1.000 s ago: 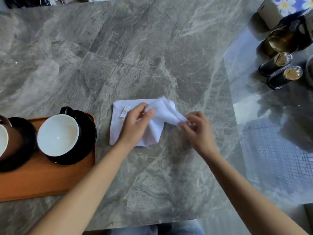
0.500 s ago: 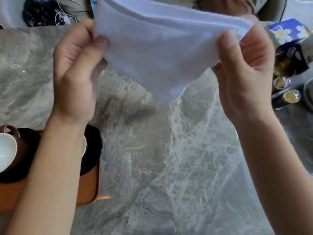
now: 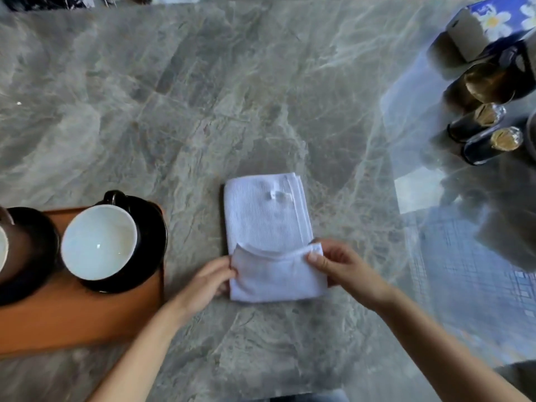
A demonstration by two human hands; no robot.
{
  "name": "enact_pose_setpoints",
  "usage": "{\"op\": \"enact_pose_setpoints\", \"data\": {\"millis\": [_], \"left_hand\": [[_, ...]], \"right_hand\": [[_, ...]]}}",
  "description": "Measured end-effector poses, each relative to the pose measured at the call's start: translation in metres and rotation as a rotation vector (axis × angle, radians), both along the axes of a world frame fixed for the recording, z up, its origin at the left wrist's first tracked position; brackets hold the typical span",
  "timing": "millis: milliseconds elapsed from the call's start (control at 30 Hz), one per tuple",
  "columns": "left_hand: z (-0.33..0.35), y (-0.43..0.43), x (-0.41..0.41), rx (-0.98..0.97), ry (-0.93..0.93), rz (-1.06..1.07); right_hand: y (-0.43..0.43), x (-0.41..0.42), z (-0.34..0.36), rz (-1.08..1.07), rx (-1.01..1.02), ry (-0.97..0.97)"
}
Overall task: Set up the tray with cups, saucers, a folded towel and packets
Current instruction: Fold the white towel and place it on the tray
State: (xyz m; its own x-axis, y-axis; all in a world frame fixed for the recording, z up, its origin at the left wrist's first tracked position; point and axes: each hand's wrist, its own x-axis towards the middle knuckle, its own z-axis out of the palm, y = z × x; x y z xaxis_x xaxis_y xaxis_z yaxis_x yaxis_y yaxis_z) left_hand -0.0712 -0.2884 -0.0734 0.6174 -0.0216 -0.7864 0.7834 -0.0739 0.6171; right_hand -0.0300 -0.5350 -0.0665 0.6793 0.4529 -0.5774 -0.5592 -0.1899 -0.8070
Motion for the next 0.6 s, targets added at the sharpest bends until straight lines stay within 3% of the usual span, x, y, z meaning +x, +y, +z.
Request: {"op": "enact_pose_setpoints", "data": {"millis": [133, 200, 300, 600], "left_hand": [[0.009, 0.004, -0.007, -0.064, -0.002, 0.003], [0.015, 0.004, 0.000, -0.102, -0.110, 0.006], [0.018, 0.003, 0.018, 0.015, -0.316, -0.001], [-0.008, -0.012, 0.078, 0.264, -0.509, 0.417]], "right_hand": [[0.000, -0.011, -0.005, -0.035, -0.024, 0.047], [0.006, -0.003, -0.002, -0.065, -0.032, 0.002], [0.023, 0.023, 0.005, -0.107, -0.040, -0.129], [0.053, 0.078, -0.013, -0.355, -0.232, -0.357]]}}
